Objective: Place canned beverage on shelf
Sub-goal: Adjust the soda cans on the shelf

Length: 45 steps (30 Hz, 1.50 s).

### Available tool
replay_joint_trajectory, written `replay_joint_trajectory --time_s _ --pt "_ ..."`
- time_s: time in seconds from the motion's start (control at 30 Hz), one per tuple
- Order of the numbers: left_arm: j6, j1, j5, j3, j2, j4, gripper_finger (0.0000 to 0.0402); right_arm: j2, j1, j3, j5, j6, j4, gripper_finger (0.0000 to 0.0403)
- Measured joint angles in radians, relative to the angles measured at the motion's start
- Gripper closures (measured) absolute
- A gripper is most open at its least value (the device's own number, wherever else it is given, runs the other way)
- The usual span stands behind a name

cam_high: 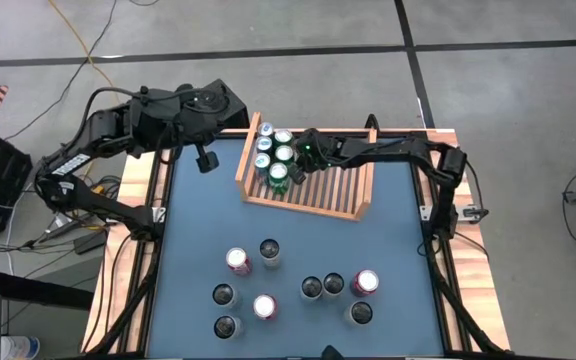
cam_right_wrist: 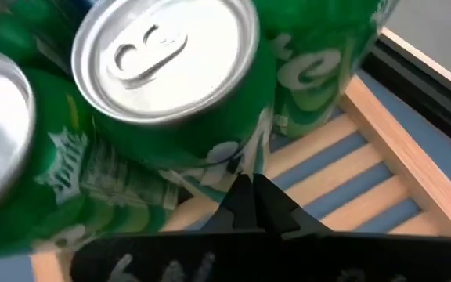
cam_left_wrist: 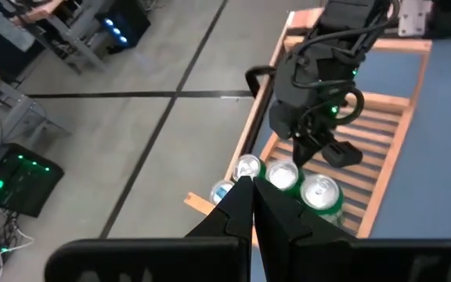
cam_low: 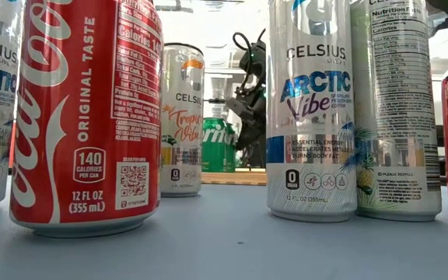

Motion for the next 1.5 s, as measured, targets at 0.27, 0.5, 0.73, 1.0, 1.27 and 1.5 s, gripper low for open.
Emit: replay_joint_trajectory --time_s 0.27,0.5,0.73,1.0,1.27,1.5 --pt "-0.001 0.028 0.001 0.0 0.0 0.02 0.0401 -0.002 -0.016 0.0 -0.053 -0.041 0.0 0.0403" --pt "-0.002 0.031 0.011 0.0 0.0 0.019 0.0401 -0.077 -0.006 0.0 0.016 -0.037 -0.023 0.0403" --pt "-0.007 0.031 0.041 0.0 0.0 0.01 0.0401 -0.224 0.005 0.001 -0.099 -0.147 -0.039 0.0403" --pt "-0.067 0.03 0.088 0.0 0.0 0.008 0.0402 -0.255 0.148 0.0 -0.265 -0.305 -0.106 0.0403" --pt "-0.103 0.03 0.09 0.0 0.0 0.008 0.0401 -0.119 0.224 -0.001 -0.214 -0.294 -0.033 0.0403" --pt "-0.121 0.03 0.101 0.0 0.0 -0.028 0.0401 -0.009 0.257 -0.001 -0.071 -0.298 0.018 0.0403"
